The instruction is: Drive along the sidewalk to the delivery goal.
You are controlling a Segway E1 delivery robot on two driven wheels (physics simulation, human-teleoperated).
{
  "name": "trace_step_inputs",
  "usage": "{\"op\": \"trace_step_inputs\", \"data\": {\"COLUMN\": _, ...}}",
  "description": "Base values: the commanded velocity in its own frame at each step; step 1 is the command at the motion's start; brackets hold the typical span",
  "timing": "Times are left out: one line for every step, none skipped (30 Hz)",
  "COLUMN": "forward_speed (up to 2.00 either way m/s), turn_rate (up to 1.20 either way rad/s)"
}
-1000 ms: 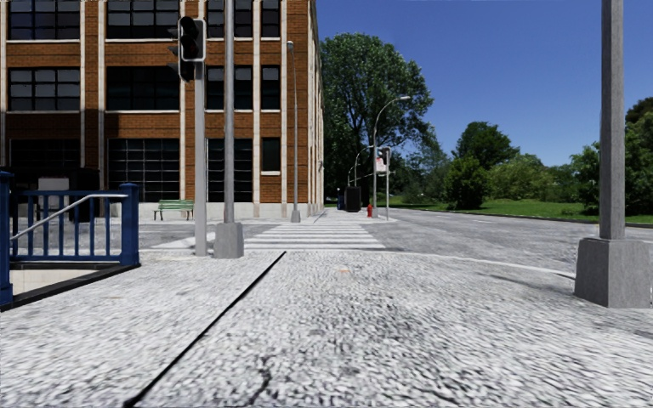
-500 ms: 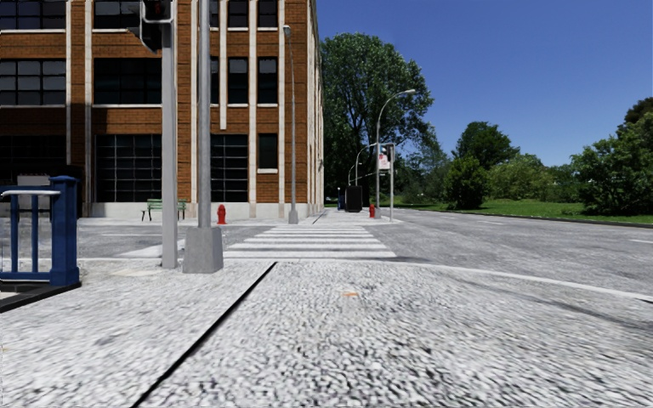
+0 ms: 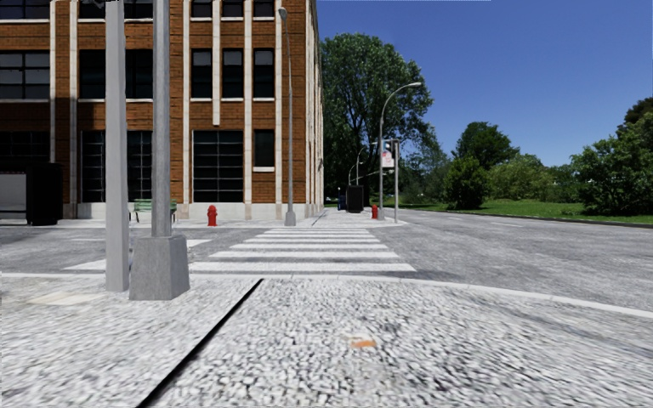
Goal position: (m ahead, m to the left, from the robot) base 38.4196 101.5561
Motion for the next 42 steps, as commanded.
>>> {"op": "trace_step_inputs", "data": {"forward_speed": 2.0, "turn_rate": 0.0}}
{"op": "trace_step_inputs", "data": {"forward_speed": 2.0, "turn_rate": 0.0}}
{"op": "trace_step_inputs", "data": {"forward_speed": 2.0, "turn_rate": 0.0}}
{"op": "trace_step_inputs", "data": {"forward_speed": 2.0, "turn_rate": 0.0}}
{"op": "trace_step_inputs", "data": {"forward_speed": 2.0, "turn_rate": 0.0}}
{"op": "trace_step_inputs", "data": {"forward_speed": 2.0, "turn_rate": 0.0}}
{"op": "trace_step_inputs", "data": {"forward_speed": 2.0, "turn_rate": 0.0}}
{"op": "trace_step_inputs", "data": {"forward_speed": 2.0, "turn_rate": 0.0}}
{"op": "trace_step_inputs", "data": {"forward_speed": 2.0, "turn_rate": 0.0}}
{"op": "trace_step_inputs", "data": {"forward_speed": 2.0, "turn_rate": 0.0}}
{"op": "trace_step_inputs", "data": {"forward_speed": 2.0, "turn_rate": 0.0}}
{"op": "trace_step_inputs", "data": {"forward_speed": 2.0, "turn_rate": 0.0}}
{"op": "trace_step_inputs", "data": {"forward_speed": 2.0, "turn_rate": 0.0}}
{"op": "trace_step_inputs", "data": {"forward_speed": 2.0, "turn_rate": 0.0}}
{"op": "trace_step_inputs", "data": {"forward_speed": 2.0, "turn_rate": 0.0}}
{"op": "trace_step_inputs", "data": {"forward_speed": 2.0, "turn_rate": 0.0}}
{"op": "trace_step_inputs", "data": {"forward_speed": 2.0, "turn_rate": 0.0}}
{"op": "trace_step_inputs", "data": {"forward_speed": 2.0, "turn_rate": 0.0}}
{"op": "trace_step_inputs", "data": {"forward_speed": 2.0, "turn_rate": 0.0}}
{"op": "trace_step_inputs", "data": {"forward_speed": 2.0, "turn_rate": 0.0}}
{"op": "trace_step_inputs", "data": {"forward_speed": 2.0, "turn_rate": 0.0}}
{"op": "trace_step_inputs", "data": {"forward_speed": 2.0, "turn_rate": 0.0}}
{"op": "trace_step_inputs", "data": {"forward_speed": 2.0, "turn_rate": 0.0}}
{"op": "trace_step_inputs", "data": {"forward_speed": 2.0, "turn_rate": 0.0}}
{"op": "trace_step_inputs", "data": {"forward_speed": 2.0, "turn_rate": 0.0}}
{"op": "trace_step_inputs", "data": {"forward_speed": 2.0, "turn_rate": 0.0}}
{"op": "trace_step_inputs", "data": {"forward_speed": 2.0, "turn_rate": 0.0}}
{"op": "trace_step_inputs", "data": {"forward_speed": 2.0, "turn_rate": 0.0}}
{"op": "trace_step_inputs", "data": {"forward_speed": 2.0, "turn_rate": 0.0}}
{"op": "trace_step_inputs", "data": {"forward_speed": 2.0, "turn_rate": 0.0}}
{"op": "trace_step_inputs", "data": {"forward_speed": 2.0, "turn_rate": 0.0}}
{"op": "trace_step_inputs", "data": {"forward_speed": 2.0, "turn_rate": 0.0}}
{"op": "trace_step_inputs", "data": {"forward_speed": 2.0, "turn_rate": 0.0}}
{"op": "trace_step_inputs", "data": {"forward_speed": 2.0, "turn_rate": 0.0}}
{"op": "trace_step_inputs", "data": {"forward_speed": 2.0, "turn_rate": 0.0}}
{"op": "trace_step_inputs", "data": {"forward_speed": 2.0, "turn_rate": 0.0}}
{"op": "trace_step_inputs", "data": {"forward_speed": 2.0, "turn_rate": -0.05}}
{"op": "trace_step_inputs", "data": {"forward_speed": 2.0, "turn_rate": -0.05}}
{"op": "trace_step_inputs", "data": {"forward_speed": 2.0, "turn_rate": -0.1}}
{"op": "trace_step_inputs", "data": {"forward_speed": 2.0, "turn_rate": -0.12}}
{"op": "trace_step_inputs", "data": {"forward_speed": 2.0, "turn_rate": -0.09}}
{"op": "trace_step_inputs", "data": {"forward_speed": 2.0, "turn_rate": -0.09}}
